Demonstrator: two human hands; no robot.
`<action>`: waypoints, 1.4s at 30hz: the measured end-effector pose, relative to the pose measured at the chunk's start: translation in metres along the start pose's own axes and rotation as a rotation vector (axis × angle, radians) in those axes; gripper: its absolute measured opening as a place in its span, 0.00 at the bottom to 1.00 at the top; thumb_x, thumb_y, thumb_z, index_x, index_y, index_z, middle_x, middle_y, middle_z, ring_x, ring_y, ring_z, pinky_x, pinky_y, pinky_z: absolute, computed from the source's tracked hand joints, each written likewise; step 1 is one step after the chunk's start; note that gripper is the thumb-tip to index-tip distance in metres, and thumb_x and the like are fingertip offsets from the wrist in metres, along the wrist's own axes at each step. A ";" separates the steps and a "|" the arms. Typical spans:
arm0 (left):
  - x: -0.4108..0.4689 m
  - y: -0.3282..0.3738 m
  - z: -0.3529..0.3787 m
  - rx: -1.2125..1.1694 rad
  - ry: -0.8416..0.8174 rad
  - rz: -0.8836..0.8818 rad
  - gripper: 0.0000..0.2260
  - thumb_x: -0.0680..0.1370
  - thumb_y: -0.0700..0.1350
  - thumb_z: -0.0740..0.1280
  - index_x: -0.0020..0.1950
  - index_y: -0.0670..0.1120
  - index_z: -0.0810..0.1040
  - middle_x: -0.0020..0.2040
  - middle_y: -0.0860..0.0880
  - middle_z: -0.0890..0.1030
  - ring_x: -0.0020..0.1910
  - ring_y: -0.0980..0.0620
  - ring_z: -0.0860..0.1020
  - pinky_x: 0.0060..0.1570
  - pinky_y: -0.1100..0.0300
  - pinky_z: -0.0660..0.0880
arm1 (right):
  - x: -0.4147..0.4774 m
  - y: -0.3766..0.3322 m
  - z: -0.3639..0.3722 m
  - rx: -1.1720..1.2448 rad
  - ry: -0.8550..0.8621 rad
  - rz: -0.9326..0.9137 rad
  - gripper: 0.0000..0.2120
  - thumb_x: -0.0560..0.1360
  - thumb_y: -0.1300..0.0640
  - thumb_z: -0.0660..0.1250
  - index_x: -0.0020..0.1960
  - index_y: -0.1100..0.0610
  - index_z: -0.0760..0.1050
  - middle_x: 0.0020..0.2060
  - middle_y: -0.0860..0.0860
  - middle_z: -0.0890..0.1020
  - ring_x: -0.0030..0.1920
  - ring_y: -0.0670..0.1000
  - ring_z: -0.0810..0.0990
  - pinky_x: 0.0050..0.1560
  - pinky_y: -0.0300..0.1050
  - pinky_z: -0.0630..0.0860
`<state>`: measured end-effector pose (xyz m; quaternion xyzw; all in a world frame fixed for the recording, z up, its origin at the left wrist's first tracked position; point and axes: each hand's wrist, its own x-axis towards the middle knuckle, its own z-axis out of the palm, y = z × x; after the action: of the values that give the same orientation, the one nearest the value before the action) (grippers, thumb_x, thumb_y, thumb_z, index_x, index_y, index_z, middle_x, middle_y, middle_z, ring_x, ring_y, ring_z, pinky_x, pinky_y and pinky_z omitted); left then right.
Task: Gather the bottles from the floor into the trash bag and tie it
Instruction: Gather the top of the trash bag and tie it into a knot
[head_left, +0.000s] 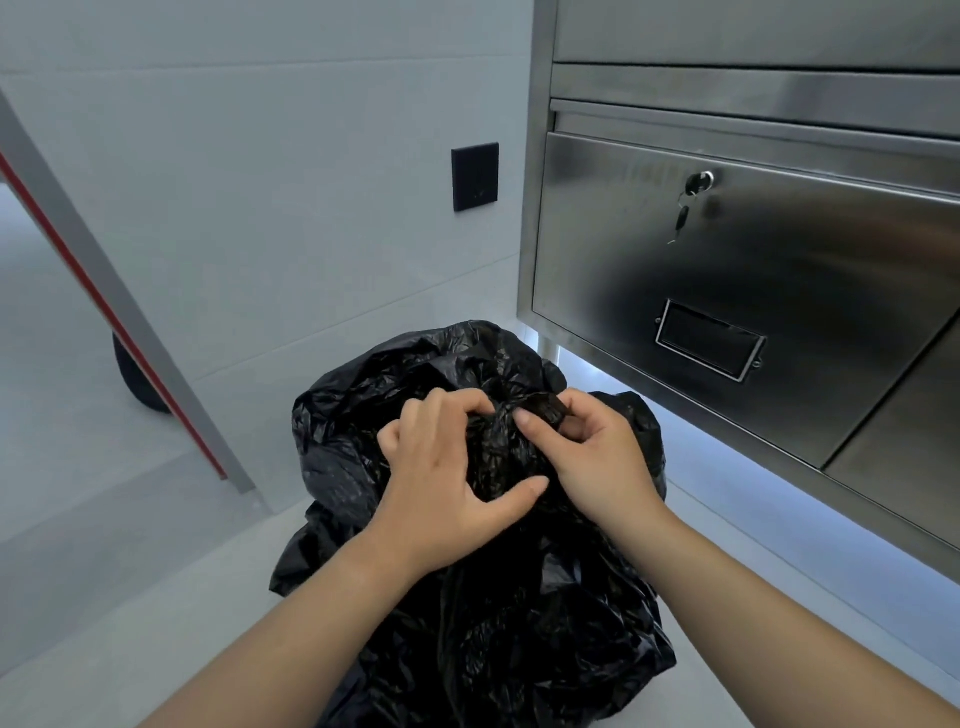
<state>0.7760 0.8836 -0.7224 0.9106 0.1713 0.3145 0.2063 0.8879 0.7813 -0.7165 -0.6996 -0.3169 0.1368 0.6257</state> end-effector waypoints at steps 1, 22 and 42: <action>-0.001 0.001 0.002 0.088 0.025 0.011 0.30 0.62 0.71 0.62 0.56 0.56 0.63 0.49 0.56 0.68 0.50 0.55 0.65 0.51 0.58 0.56 | 0.000 -0.002 0.001 0.001 0.022 0.019 0.15 0.70 0.51 0.72 0.36 0.61 0.72 0.30 0.63 0.77 0.31 0.55 0.73 0.37 0.50 0.72; 0.011 -0.024 -0.003 -0.270 -0.313 -0.076 0.07 0.78 0.48 0.60 0.52 0.60 0.67 0.50 0.62 0.71 0.54 0.63 0.68 0.50 0.68 0.64 | 0.007 0.011 -0.022 -0.600 -0.133 -0.292 0.14 0.64 0.36 0.70 0.49 0.36 0.79 0.37 0.37 0.77 0.49 0.39 0.73 0.51 0.43 0.56; 0.022 -0.023 -0.010 -0.215 -0.326 0.056 0.04 0.79 0.47 0.61 0.52 0.54 0.73 0.46 0.57 0.73 0.52 0.55 0.70 0.54 0.63 0.66 | 0.020 -0.007 -0.023 0.007 -0.296 0.027 0.05 0.73 0.57 0.69 0.48 0.52 0.74 0.33 0.52 0.83 0.35 0.50 0.79 0.41 0.47 0.77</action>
<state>0.7815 0.9155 -0.7155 0.9266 0.0758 0.1851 0.3184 0.9149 0.7753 -0.7010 -0.6737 -0.3956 0.2482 0.5727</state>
